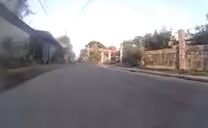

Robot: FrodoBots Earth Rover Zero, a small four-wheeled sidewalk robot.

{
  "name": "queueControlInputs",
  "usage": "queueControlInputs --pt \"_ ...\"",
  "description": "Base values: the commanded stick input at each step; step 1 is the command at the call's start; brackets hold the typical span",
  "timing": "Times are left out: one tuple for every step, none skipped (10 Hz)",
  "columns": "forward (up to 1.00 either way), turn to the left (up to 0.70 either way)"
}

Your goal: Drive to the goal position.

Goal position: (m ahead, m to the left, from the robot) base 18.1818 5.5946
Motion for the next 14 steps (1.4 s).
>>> queueControlInputs --pt "1.0 0.35" --pt "1.0 0.41" --pt "1.0 0.41" --pt "1.0 0.41" --pt "1.0 0.03" --pt "1.0 0.01" --pt "1.0 0.01" --pt "1.0 0.01" --pt "1.0 0.01" --pt "1.0 0.01" --pt "1.0 0.01" --pt "1.0 0.01" --pt "1.0 0.01" --pt "1.0 0.01"
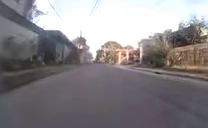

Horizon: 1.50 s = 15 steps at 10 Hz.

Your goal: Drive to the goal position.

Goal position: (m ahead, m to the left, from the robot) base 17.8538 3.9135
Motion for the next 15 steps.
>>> queueControlInputs --pt "1.0 0.01" --pt "1.0 0.01" --pt "1.0 0.01" --pt "1.0 0.01" --pt "1.0 0.01" --pt "1.0 0.01" --pt "1.0 0.01" --pt "1.0 0.01" --pt "1.0 0.01" --pt "1.0 0.01" --pt "1.0 0.03" --pt "1.0 0.41" --pt "1.0 0.41" --pt "1.0 0.41" --pt "1.0 0.01"
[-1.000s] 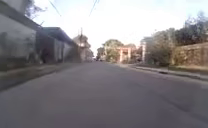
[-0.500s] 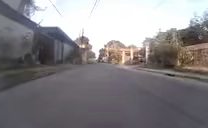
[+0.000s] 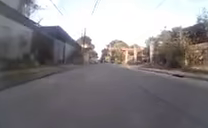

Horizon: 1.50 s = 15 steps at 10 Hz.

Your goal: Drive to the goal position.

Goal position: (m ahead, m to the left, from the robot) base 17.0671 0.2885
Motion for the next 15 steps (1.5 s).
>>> queueControlInputs --pt "1.0 0.01" --pt "1.0 0.01" --pt "1.0 0.01" --pt "1.0 0.01" --pt "1.0 0.02" --pt "1.0 0.16" --pt "1.0 0.3" --pt "1.0 0.38" --pt "1.0 0.01" --pt "1.0 0.01" --pt "1.0 0.01" --pt "1.0 0.01" --pt "1.0 0.01" --pt "1.0 0.01" --pt "1.0 0.01"
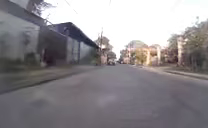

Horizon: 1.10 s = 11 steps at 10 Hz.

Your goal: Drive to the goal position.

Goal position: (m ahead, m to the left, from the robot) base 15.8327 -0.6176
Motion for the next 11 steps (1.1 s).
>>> queueControlInputs --pt "1.0 0.01" --pt "1.0 0.01" --pt "1.0 -0.16" --pt "1.0 -0.39" --pt "1.0 -0.1" --pt "1.0 0.01" --pt "1.0 0.01" --pt "1.0 0.01" --pt "1.0 0.01" --pt "1.0 0.01" --pt "1.0 0.01"
